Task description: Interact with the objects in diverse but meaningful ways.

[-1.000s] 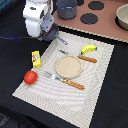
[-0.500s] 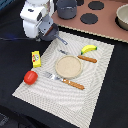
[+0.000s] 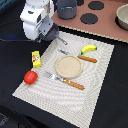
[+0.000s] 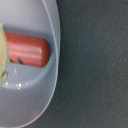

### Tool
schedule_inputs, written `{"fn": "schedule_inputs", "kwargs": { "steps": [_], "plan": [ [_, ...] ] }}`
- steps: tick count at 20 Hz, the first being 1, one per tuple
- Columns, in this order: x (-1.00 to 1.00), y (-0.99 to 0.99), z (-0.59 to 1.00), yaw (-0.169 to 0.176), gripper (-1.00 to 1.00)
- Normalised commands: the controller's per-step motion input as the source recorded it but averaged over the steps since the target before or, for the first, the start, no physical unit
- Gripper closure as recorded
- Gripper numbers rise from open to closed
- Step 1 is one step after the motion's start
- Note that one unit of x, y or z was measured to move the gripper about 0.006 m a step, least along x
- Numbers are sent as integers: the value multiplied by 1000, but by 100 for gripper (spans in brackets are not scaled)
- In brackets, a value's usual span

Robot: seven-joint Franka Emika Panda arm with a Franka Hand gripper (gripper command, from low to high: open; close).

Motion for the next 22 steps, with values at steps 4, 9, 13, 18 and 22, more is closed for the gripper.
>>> {"fn": "schedule_inputs", "kwargs": {
  "steps": [4,9,13,18,22],
  "plan": [
    [0,120,-235,-20,-100],
    [0,132,-280,-23,-100],
    [-34,133,-315,-19,-100],
    [-36,151,-304,-14,-100],
    [-51,159,-316,-7,-100]
  ]
}}
